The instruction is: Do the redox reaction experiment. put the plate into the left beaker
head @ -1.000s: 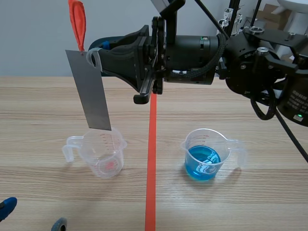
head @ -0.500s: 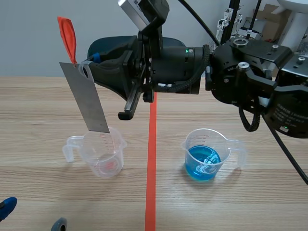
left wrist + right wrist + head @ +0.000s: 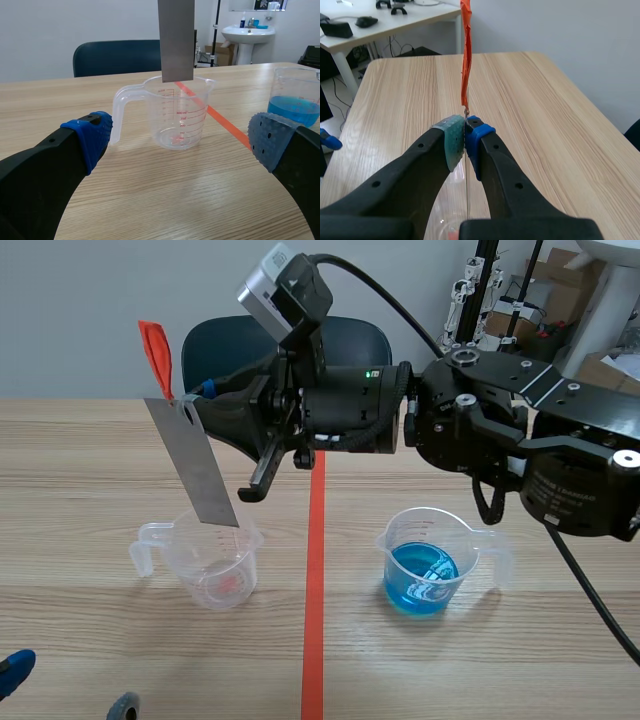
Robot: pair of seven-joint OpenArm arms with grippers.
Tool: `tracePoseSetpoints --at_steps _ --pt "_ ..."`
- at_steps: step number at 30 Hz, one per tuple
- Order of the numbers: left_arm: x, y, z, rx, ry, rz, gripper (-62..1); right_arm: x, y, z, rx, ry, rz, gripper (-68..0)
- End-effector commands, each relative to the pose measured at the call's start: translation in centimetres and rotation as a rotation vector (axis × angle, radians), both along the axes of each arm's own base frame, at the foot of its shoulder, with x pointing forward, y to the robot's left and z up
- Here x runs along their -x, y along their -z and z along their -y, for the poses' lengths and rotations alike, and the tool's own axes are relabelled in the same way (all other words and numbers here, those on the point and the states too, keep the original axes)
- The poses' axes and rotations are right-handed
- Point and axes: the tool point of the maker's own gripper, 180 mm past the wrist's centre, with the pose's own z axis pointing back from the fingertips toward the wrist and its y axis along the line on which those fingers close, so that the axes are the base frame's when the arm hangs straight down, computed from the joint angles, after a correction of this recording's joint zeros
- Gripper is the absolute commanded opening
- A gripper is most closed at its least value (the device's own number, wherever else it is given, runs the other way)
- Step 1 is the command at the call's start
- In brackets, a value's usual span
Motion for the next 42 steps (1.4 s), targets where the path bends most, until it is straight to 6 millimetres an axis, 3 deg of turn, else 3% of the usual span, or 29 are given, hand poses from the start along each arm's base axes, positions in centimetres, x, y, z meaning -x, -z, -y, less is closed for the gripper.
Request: tracePoseSetpoints --at_steps 1,8,19,28,42 --pt "-0.2 -0.8 -0.3 0.003 -0.007 0.032 -3.7 -0.3 -2.0 -0.5 -0.053 -0.006 0.032 -66.9" --pt "-0.2 -0.8 -0.3 0.003 -0.007 0.032 -3.7 0.1 -1.8 -1.0 -0.042 -0.019 0.048 -66.9" --pt "-0.3 -0.8 -0.3 0.003 -0.007 0.032 -3.7 0.6 0.5 -1.8 -0.007 -0.020 0.042 -66.9" --pt "-0.3 -0.7 -0.3 0.002 -0.007 0.030 -3.7 0.3 1.5 -1.1 -0.031 -0.011 0.053 -66.9" --pt "-0.2 -0.7 -0.3 0.002 -0.007 0.030 -3.7 2.2 4.1 -0.3 -0.035 -0.058 0.125 -66.9"
